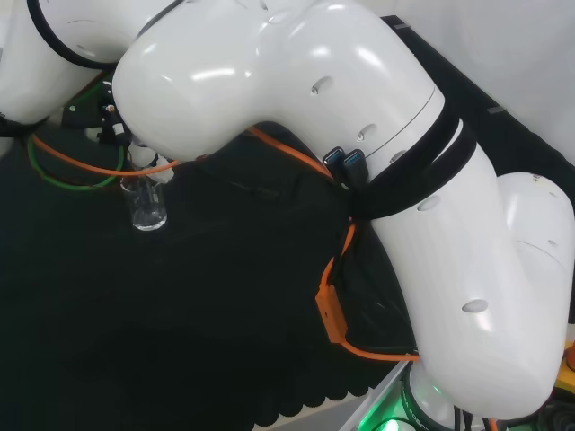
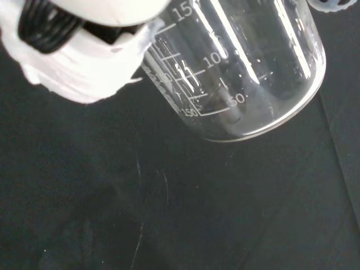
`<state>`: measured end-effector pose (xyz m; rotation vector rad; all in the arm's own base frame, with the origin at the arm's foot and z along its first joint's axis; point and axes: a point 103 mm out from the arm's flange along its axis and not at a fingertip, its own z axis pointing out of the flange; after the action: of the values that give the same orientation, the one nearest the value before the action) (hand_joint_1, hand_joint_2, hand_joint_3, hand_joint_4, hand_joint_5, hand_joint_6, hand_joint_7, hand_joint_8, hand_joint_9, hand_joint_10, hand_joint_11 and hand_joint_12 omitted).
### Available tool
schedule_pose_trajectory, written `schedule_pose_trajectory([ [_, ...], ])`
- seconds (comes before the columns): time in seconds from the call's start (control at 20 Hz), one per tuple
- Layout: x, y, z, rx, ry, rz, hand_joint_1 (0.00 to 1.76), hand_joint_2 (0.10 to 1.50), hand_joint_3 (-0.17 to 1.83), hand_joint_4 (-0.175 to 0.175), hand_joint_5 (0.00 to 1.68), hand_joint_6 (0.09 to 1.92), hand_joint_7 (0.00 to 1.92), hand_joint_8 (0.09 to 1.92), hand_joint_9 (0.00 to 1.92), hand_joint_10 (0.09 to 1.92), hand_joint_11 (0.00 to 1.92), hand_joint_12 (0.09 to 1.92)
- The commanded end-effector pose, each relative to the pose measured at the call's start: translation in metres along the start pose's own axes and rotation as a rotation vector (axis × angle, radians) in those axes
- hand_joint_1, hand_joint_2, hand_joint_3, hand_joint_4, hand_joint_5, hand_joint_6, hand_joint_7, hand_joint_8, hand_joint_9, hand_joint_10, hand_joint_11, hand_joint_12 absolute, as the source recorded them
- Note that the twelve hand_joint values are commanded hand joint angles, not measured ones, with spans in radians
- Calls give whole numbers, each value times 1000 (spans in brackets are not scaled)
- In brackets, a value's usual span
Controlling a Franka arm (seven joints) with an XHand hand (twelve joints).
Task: Pour the water from the handheld beaker into the one on the table.
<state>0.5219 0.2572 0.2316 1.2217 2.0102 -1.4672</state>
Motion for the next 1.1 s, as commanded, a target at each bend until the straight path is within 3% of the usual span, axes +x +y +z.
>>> schedule_pose_trajectory([
  [0.05,0,0,0,-1,-2,-2,1115,693,617,175,1244,710,1806,87,1651,87,1139,895],
  [1.1,-3,-1,4,4,-9,2,1114,694,617,175,1242,713,1806,87,1649,87,1141,894],
])
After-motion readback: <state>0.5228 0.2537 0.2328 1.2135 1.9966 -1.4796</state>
